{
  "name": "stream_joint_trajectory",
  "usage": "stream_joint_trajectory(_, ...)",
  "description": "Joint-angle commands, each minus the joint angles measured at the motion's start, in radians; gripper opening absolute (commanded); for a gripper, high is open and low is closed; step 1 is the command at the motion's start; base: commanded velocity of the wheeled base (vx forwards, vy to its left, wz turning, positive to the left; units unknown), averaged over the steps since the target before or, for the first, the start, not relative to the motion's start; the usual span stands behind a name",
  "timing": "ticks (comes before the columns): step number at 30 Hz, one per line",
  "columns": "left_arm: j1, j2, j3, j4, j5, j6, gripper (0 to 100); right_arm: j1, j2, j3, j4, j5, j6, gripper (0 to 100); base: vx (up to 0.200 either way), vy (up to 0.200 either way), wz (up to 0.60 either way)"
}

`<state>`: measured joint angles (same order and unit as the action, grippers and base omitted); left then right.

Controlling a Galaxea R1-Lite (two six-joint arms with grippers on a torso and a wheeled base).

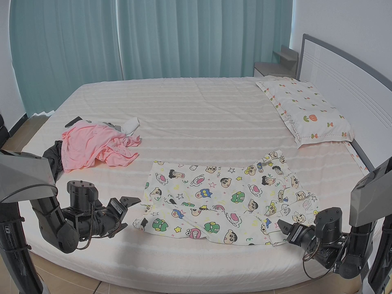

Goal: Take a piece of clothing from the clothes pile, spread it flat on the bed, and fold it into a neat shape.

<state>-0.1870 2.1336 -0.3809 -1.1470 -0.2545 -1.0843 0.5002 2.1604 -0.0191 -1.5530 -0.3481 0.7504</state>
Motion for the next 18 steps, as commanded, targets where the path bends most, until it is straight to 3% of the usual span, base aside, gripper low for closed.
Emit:
stream_joint_trajectory(1, 0.0, 0.002, 0.0, 0.0, 0.001, 0.0, 100, -0.051, 0.055, -0.044, -0.018, 0.074, -0.005, 100, 0.0, 0.0, 0.0)
stream_joint_trajectory(5, 0.0, 0.002, 0.0, 0.0, 0.001, 0.0, 100, -0.092, 0.173, -0.124, -0.018, 0.141, -0.006, 100, 0.0, 0.0, 0.0)
stream_joint_trajectory(11, 0.0, 0.002, 0.0, 0.0, 0.001, 0.0, 100, -0.138, 0.246, -0.153, -0.018, 0.182, -0.008, 100, 0.0, 0.0, 0.0)
stream_joint_trajectory(18, -0.02, -0.004, 0.022, -0.054, 0.014, 0.003, 100, -0.157, 0.18, -0.143, -0.018, 0.207, 0.009, 100, 0.0, 0.0, 0.0)
